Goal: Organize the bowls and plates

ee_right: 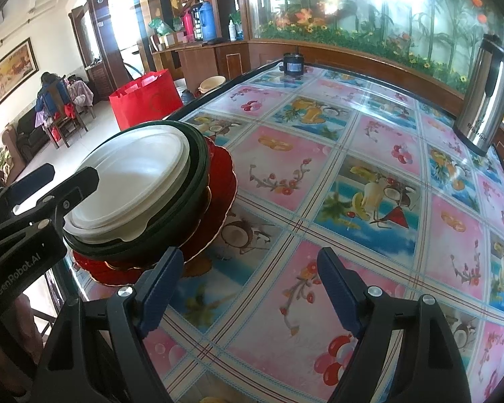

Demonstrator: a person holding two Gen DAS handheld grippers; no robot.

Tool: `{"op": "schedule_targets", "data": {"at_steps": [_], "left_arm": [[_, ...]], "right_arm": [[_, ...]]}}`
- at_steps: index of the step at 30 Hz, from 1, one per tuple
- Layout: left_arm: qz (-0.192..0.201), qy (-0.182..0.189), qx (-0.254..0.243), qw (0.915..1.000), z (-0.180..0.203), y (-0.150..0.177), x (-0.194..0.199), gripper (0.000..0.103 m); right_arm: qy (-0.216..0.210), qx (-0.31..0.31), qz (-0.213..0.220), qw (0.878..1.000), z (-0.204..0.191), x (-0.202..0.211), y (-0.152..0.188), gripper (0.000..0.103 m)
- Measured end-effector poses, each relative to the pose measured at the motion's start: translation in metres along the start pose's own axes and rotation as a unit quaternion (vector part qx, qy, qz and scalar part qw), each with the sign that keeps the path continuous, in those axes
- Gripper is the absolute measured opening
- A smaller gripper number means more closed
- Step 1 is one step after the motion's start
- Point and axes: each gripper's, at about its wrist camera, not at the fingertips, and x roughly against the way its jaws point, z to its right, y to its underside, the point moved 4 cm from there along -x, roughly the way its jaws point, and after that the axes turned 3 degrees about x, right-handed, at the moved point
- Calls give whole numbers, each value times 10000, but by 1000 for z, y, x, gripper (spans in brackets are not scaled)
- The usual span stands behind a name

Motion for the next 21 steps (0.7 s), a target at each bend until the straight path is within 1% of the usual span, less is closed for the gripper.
{"op": "schedule_targets", "data": {"at_steps": [6, 12, 16, 21], "left_arm": [[57, -49, -44, 10000, 1, 0, 2, 77], [44, 57, -90, 9999, 8, -2, 7, 77], [120, 247, -204, 9994, 19, -6, 16, 77], [209, 432, -401, 9980, 44, -13, 23, 77]], "right_arm": [[-9, -8, 19, 10000, 1, 1, 1, 82], [-2, -103, 38, 9999, 10, 4, 2, 82], [46, -223, 77, 9997, 22, 7, 2, 82], [178, -401, 154, 9989, 45, 17, 5, 82]]}}
